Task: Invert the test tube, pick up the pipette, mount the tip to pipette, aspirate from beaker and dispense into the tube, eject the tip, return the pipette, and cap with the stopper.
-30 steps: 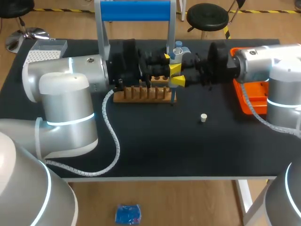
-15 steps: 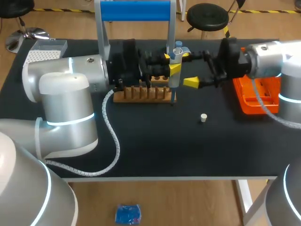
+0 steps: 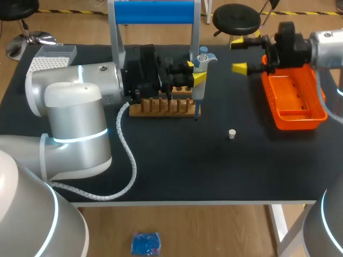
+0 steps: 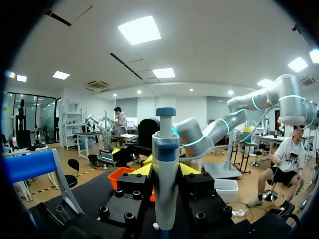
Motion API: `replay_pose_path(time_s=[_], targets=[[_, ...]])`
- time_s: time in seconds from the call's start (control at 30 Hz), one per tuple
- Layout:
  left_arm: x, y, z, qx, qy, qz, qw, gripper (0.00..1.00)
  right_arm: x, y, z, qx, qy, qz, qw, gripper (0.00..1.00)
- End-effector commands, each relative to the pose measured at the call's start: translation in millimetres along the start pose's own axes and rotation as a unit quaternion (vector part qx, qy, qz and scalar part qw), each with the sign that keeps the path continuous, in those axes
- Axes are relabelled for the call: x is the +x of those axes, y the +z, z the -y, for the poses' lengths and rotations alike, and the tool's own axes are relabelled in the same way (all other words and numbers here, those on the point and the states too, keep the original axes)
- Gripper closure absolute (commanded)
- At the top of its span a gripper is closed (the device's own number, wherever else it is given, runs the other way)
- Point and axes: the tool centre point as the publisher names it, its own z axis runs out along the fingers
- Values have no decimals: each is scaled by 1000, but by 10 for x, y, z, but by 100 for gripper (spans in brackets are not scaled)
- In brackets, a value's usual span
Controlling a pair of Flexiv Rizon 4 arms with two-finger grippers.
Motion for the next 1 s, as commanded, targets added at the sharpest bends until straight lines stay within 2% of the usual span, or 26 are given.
replay_pose_path(time_s=[0.03, 0.2, 0.37, 0.5, 0.77, 1.0], targets=[[14, 15, -2, 1, 0, 3, 1000, 100, -417, 249, -67, 13, 7, 14, 1000, 0], [14, 15, -2, 1, 0, 3, 1000, 100, -883, 457, -151, 18, 14, 53, 998, 0], [14, 15, -2, 1, 0, 3, 1000, 100, -1137, 683, -227, 26, 13, 66, 997, 0], [14, 15, -2, 1, 0, 3, 1000, 100, -1259, 831, -254, 37, 9, 77, 996, 0], [14, 15, -2, 1, 0, 3, 1000, 100, -1413, 962, -216, 53, 6, 94, 994, 0], [14, 15, -2, 1, 0, 3, 1000, 100, -1442, 985, -132, 59, 12, 95, 994, 0]])
